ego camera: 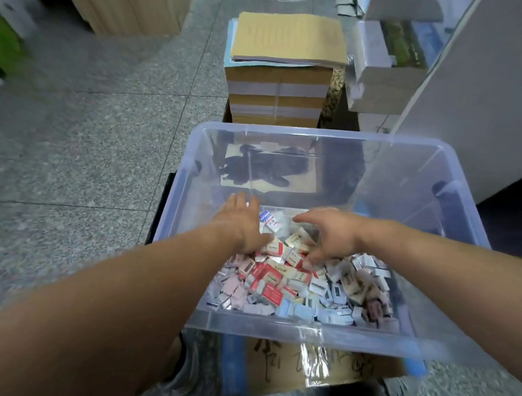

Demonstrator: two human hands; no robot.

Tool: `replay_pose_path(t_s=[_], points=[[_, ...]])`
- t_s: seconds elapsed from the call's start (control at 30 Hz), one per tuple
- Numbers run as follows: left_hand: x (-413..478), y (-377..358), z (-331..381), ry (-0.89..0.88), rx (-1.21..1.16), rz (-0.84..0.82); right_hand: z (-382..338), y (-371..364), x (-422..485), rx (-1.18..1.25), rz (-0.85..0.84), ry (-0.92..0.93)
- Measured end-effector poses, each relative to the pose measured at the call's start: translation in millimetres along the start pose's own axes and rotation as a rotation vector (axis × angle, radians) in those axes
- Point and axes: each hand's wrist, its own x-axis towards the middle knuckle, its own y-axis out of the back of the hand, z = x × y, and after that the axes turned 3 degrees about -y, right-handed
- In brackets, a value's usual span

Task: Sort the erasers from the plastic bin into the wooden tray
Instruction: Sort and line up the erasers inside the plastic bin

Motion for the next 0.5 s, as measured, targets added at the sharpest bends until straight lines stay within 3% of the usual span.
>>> replay_pose_path(t_s=[0.17, 0.5], points=[[29, -18, -10, 0.005, 0.058, -0.016, 11, -17, 49, -0.021, -0.039, 0.026], [43, -24, -14, -0.005, -0.258, -0.129, 3, -28, 60, 0.16, -0.079, 0.027]])
